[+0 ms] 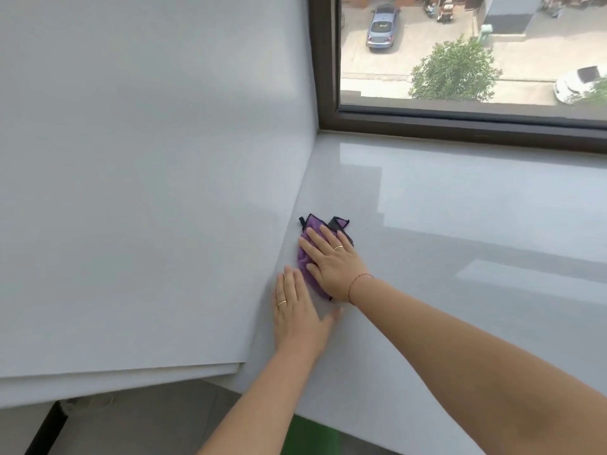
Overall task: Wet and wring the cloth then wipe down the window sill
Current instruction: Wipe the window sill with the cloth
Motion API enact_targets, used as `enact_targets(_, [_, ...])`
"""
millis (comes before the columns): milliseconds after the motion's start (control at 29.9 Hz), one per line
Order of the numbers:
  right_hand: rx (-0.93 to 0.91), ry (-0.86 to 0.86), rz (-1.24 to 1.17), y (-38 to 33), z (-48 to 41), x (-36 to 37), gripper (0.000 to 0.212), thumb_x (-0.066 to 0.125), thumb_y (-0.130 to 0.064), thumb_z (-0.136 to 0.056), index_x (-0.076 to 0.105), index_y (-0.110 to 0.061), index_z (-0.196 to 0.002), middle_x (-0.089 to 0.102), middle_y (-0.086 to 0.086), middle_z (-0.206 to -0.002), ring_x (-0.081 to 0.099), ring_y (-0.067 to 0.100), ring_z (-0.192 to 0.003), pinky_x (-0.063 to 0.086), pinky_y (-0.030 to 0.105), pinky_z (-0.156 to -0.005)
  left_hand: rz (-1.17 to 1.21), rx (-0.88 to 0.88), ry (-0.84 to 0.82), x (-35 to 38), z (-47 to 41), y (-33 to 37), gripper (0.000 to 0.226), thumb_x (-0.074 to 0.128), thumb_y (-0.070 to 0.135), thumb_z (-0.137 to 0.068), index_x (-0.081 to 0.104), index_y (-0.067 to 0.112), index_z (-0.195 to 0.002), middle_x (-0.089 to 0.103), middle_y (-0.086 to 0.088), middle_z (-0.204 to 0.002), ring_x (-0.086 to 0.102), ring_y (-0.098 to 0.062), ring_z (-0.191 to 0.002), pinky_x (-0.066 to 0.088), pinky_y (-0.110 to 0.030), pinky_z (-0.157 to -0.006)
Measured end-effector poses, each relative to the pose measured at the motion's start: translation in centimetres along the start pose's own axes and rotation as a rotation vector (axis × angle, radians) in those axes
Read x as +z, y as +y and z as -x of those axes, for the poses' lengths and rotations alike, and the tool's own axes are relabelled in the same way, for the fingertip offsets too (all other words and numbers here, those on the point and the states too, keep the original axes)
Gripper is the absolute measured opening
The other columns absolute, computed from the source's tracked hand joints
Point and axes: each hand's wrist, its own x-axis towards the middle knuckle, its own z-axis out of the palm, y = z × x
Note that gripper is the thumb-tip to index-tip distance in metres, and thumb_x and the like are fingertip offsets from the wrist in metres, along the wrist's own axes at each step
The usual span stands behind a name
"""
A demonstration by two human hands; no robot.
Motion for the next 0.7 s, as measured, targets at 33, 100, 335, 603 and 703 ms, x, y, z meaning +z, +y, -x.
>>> enact_targets(33, [0.049, 0.006, -0.003, 1.5, -0.5, -0.5, 0.056, 0.020, -0.043, -0.100, 0.004, -0.029, -0.151, -0.004, -0.006, -0.160, -0.009, 0.017, -0.147, -0.009, 0.038, -0.119, 0.004, -0.006, -0.008, 0.2, -0.5, 0.5, 0.106, 0.044, 0.068, -0.084, -0.016, 0.008, -0.147, -0.021, -0.006, -0.157, -0.020, -0.019, -0.144, -0.007, -0.033, -0.117])
enact_targets(100, [0.161, 0.013, -0.024, 3.7, -1.3, -1.5, 0.056, 0.021, -0.042, -0.100, 0.003, -0.028, -0.151, -0.005, -0.005, -0.160, -0.009, 0.018, -0.147, -0.008, 0.039, -0.118, -0.001, -0.022, -0.021, 0.4, -1.7, 1.5, 0.109, 0.044, 0.069, -0.083, -0.016, 0.006, -0.147, -0.021, -0.007, -0.157, -0.021, -0.020, -0.144, -0.008, -0.034, -0.117])
enact_targets(335, [0.060, -0.043, -0.060, 0.0, -2.8, -0.6, 0.058, 0.024, -0.036, -0.099, 0.003, -0.024, -0.152, -0.007, -0.003, -0.160, -0.014, 0.023, -0.146, -0.012, 0.043, -0.117, -0.069, -0.105, -0.012, 1.7, -2.6, 2.9, 0.118, 0.045, 0.074, -0.077, -0.027, 0.006, -0.142, -0.025, -0.010, -0.155, -0.027, -0.023, -0.142, -0.016, -0.036, -0.115])
enact_targets(603, [-0.009, -0.016, 0.038, 7.4, -7.2, -3.2, 0.059, 0.024, -0.046, -0.099, 0.005, -0.029, -0.151, -0.003, -0.006, -0.160, -0.008, 0.017, -0.147, -0.008, 0.038, -0.118, 0.030, -0.099, -0.025, 2.2, -2.4, 2.4, 0.117, 0.036, 0.082, -0.074, -0.041, 0.014, -0.130, -0.046, 0.001, -0.140, -0.044, -0.014, -0.131, -0.026, -0.032, -0.111])
enact_targets(703, [0.125, -0.005, 0.012, 7.4, -8.5, -3.4, 0.059, 0.023, -0.043, -0.099, 0.004, -0.026, -0.152, -0.004, -0.003, -0.161, -0.009, 0.021, -0.147, -0.007, 0.042, -0.118, 0.009, -0.093, -0.037, 2.2, -2.4, 2.3, 0.116, 0.033, 0.082, -0.074, -0.042, 0.014, -0.129, -0.049, 0.001, -0.138, -0.046, -0.015, -0.129, -0.028, -0.031, -0.109])
